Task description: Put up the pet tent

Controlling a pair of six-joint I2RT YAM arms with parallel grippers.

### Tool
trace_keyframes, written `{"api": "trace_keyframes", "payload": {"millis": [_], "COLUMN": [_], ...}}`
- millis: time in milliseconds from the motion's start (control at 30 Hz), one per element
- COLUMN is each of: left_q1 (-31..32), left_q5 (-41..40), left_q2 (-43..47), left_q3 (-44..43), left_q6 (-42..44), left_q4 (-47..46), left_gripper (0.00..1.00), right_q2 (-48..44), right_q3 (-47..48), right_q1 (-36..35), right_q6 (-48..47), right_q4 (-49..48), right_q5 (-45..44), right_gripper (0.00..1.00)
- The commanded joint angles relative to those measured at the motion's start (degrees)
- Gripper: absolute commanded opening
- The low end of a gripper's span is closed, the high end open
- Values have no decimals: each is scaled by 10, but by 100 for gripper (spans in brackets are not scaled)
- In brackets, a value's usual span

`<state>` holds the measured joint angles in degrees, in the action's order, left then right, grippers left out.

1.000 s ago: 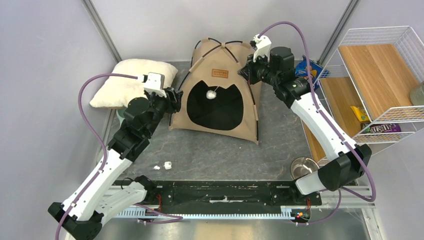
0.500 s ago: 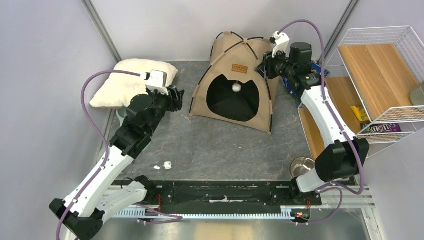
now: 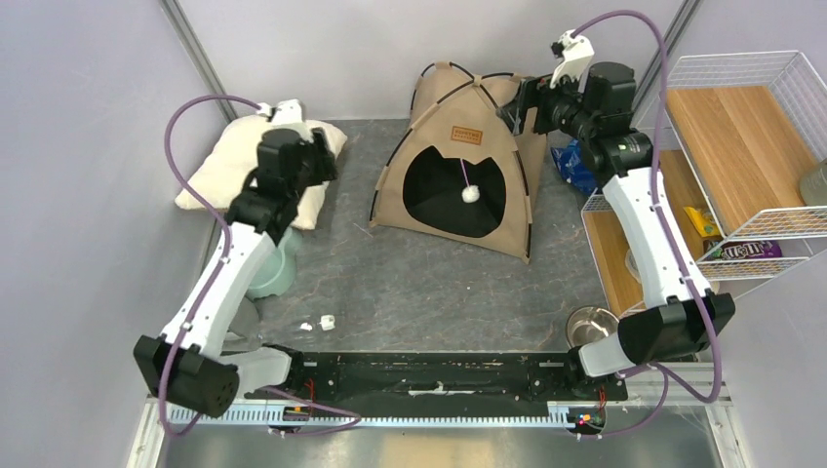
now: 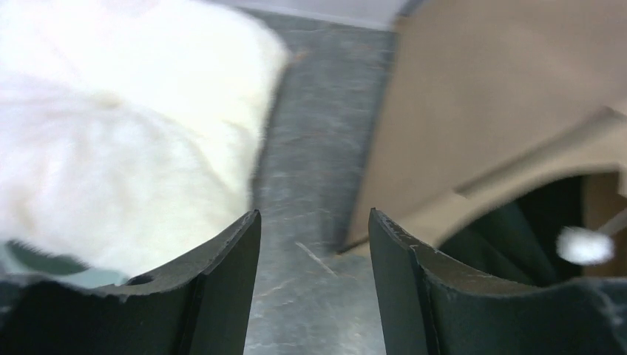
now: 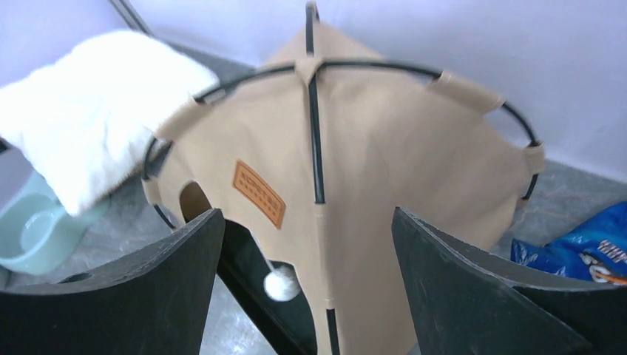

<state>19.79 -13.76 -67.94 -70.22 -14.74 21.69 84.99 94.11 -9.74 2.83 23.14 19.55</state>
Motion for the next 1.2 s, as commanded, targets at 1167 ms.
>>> {"api": "trace_keyframes", "payload": {"millis": [1167], "left_q1": [-323], "left_q5": [-45], "left_q2": [-358], "left_q3": [-58], "left_q6": [-433], "left_q4": [-76], "left_gripper": [70], "right_q2": [-10], "right_q3": [80], "right_q1": [2], "right_q6": [19], "right_q4": [49], "right_q5": [-47], "right_gripper": [97]}}
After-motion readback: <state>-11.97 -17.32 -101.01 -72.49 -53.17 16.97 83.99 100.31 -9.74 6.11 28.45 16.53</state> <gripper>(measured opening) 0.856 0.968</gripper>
